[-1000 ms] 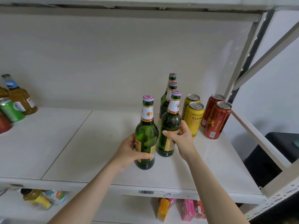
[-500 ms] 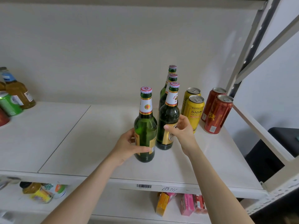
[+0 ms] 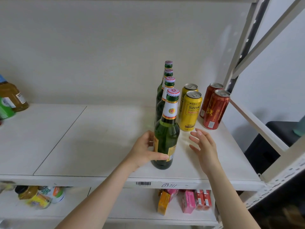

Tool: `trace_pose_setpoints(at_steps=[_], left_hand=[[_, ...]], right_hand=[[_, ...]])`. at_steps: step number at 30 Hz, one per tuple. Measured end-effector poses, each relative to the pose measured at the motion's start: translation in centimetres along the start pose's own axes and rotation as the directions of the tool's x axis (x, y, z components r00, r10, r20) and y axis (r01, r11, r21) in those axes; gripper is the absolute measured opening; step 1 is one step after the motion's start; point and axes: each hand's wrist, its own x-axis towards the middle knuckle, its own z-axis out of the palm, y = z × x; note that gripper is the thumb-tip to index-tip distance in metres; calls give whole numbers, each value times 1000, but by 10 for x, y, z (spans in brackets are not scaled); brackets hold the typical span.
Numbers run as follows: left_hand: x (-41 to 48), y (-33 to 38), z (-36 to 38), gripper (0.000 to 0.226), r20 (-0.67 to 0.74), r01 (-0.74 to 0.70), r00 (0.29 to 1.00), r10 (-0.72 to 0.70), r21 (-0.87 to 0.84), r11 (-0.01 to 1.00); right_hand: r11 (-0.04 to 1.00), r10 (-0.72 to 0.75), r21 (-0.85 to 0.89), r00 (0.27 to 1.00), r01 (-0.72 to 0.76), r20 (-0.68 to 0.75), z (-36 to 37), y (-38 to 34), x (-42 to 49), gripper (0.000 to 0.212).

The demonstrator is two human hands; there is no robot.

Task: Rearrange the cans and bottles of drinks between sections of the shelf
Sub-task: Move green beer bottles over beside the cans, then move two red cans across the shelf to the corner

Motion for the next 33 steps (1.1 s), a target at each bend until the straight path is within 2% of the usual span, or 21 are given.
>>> trace_pose_setpoints(at_steps=[2,8,11,15,20,23,28,33], left_hand=[[-1,2,6,77,-28,-11,1000,11,-6,1000],[-2,2,13,60,-93,-16,996,12,-40,999],[0,-1,12,59,-125,-25,992,18,-51,998],[2,-1,10,56,-141,-26,990,20,-43,999],[0,2,10,65,-149,0,989,-3,-20,1000],[-5,4,9,65,-174,22,985,-15,40,999],[-31,1,-6,79,-225,51,974,-4,204,978],[-67,-2,-30,69,-211,17,972,99,488,873]], right_hand=[[1000,7,3,1000,-7,-7,-4,3,-5,67],[999,-31,-38,999,31,-10,-8,5,-17,50],[996,-51,-76,999,51,-6,-11,7,-22,42],[989,-56,-137,998,54,-13,-13,3,-30,47],[973,-92,-215,995,84,-27,-21,-3,-42,44],[960,-103,-264,994,88,-41,-24,-6,-52,46],[913,-147,-390,988,118,-45,-20,-14,-75,51],[787,-194,-606,979,117,-62,-16,-15,-100,48]])
